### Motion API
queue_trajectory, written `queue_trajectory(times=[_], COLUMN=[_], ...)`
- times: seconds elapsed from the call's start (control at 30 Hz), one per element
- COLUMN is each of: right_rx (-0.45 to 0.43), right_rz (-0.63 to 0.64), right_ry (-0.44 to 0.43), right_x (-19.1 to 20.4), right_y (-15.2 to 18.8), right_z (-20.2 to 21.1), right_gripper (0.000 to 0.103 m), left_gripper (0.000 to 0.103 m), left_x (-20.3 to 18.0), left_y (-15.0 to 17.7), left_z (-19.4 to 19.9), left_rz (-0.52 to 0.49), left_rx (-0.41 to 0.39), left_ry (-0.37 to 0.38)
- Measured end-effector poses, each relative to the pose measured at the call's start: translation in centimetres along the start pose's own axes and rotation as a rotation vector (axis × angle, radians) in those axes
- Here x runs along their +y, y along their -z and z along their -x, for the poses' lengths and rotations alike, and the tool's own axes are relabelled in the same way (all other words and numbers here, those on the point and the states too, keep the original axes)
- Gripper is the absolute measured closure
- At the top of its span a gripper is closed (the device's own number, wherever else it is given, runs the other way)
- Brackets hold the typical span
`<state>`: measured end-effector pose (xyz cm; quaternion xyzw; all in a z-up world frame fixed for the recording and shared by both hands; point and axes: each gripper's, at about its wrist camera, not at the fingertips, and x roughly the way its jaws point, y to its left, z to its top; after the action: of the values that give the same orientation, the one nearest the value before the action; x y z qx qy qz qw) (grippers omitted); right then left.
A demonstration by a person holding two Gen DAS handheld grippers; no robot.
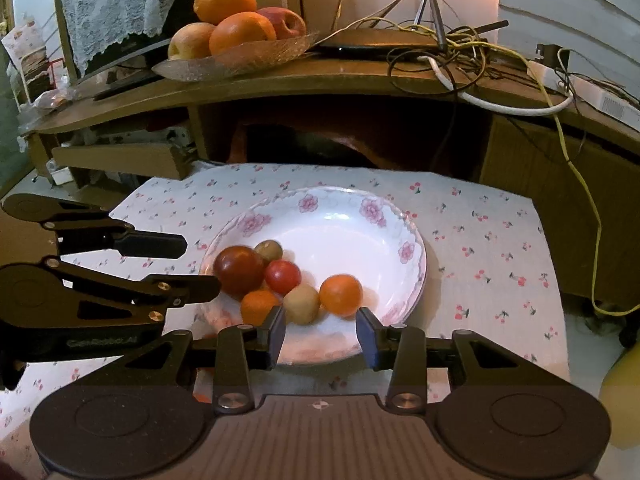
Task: Organize fruits
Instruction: 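Grasp a red tomato with the left tool while the right tool grasps an orange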
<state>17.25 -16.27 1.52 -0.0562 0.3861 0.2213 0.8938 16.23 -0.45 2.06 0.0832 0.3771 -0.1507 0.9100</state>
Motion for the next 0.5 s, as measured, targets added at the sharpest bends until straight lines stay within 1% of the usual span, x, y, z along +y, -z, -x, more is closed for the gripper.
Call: queue_trajectory(times=[0.13, 0.23, 0.37, 0.47, 0.5], right_rx=[0.023, 0.055, 0.075, 0.088, 0.092], right_rz=[0.012, 0.018, 0.067, 0.101, 0.111], right_ry=[-0.023, -0.070, -0.143, -0.183, -0.193], right_x=[0.2, 0.7, 2.6, 3.9, 4.2], right_y=[1.4, 2.4, 2.9, 2.9, 2.9], right_z=[0.9, 1.1, 1.2, 0.7, 0.5], right_gripper=[0.062, 0.062, 0.061, 0.056, 0.056], left_gripper=[0.054, 0.054, 0.054, 0.054, 0.054], left_x=[0.3, 0.8, 1.5, 1.9, 2.1], left_y=[1.0, 1.5, 2.1, 2.4, 2.5], left_z=[1.2, 1.6, 1.7, 1.7, 1.8], left_rz=[-0.008, 0.010, 0.024, 0.033, 0.035], left_rx=[0.007, 0.021, 0.030, 0.033, 0.035], left_ry=[0.004, 0.014, 0.009, 0.011, 0.011])
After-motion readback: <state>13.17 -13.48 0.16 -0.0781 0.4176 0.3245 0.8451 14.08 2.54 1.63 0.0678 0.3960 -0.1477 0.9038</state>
